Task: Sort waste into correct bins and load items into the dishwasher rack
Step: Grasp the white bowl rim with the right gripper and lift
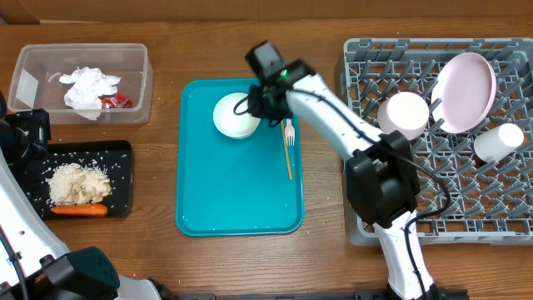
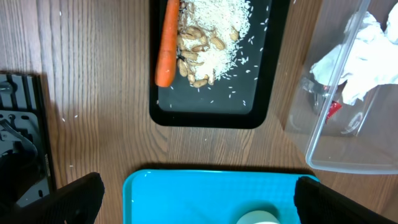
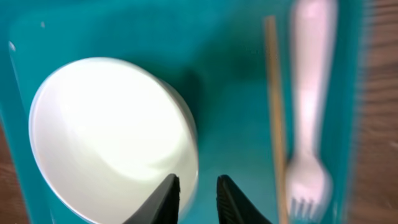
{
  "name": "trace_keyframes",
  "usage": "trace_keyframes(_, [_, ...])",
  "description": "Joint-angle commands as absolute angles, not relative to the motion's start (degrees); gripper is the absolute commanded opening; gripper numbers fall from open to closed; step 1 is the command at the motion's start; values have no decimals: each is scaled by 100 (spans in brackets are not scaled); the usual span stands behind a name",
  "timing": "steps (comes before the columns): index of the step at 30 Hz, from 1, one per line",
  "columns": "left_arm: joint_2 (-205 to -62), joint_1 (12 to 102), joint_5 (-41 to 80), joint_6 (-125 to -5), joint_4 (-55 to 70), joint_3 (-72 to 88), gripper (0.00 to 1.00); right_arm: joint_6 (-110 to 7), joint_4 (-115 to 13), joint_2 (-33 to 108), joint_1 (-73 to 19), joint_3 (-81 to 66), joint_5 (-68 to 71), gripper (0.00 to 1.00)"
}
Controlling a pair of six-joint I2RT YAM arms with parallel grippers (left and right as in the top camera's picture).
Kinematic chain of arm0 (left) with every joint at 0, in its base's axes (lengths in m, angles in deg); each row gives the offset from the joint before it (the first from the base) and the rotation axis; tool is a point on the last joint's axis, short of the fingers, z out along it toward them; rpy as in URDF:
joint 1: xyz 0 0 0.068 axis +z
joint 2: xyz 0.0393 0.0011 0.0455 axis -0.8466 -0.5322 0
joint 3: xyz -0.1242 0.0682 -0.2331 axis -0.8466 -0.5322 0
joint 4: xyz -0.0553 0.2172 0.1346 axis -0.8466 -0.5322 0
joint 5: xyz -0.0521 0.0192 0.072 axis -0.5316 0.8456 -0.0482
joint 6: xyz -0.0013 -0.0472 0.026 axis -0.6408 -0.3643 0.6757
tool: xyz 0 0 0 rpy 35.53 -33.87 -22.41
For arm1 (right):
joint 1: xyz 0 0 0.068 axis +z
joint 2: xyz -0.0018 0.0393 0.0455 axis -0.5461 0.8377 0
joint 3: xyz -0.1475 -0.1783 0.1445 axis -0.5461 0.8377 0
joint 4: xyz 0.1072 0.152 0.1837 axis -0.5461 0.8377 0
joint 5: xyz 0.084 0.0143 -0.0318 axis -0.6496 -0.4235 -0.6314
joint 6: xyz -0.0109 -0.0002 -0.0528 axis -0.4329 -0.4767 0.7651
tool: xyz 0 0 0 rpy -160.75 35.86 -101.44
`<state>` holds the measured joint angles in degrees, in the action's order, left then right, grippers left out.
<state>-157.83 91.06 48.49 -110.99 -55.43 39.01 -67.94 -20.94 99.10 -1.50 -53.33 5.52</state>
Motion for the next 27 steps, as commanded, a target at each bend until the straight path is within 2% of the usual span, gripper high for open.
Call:
trace_keyframes(1, [-15777,9110,4893,-11029,-5556,3912,100,-6453,-1416,9543,-164,-6023,672,38])
trace_keyframes(4, [-15777,9110,4893,-11029,-5556,3912,100,-6422,-1364,9538,-96,-6119,248,39])
trace_keyframes(8, [-15777,9110,4893,-11029,-5556,3912,100,-5707,-1923,9558,151,-6117,-265,39])
trace_keyframes(14, [-15777,9110,4890,-11029,-5556,3912,100,-4936,-2332,9774,851,-5907,723,40])
trace_keyframes(16, [-15777,9110,4890,-11029,-5556,3912,100,-4680,-2511,9901,934,-5792,721,43])
trace_keyframes(27, [-15777,9110,4890,-11029,-5556,3912,100,-4625,-2758,10518,971,-5678,670,43])
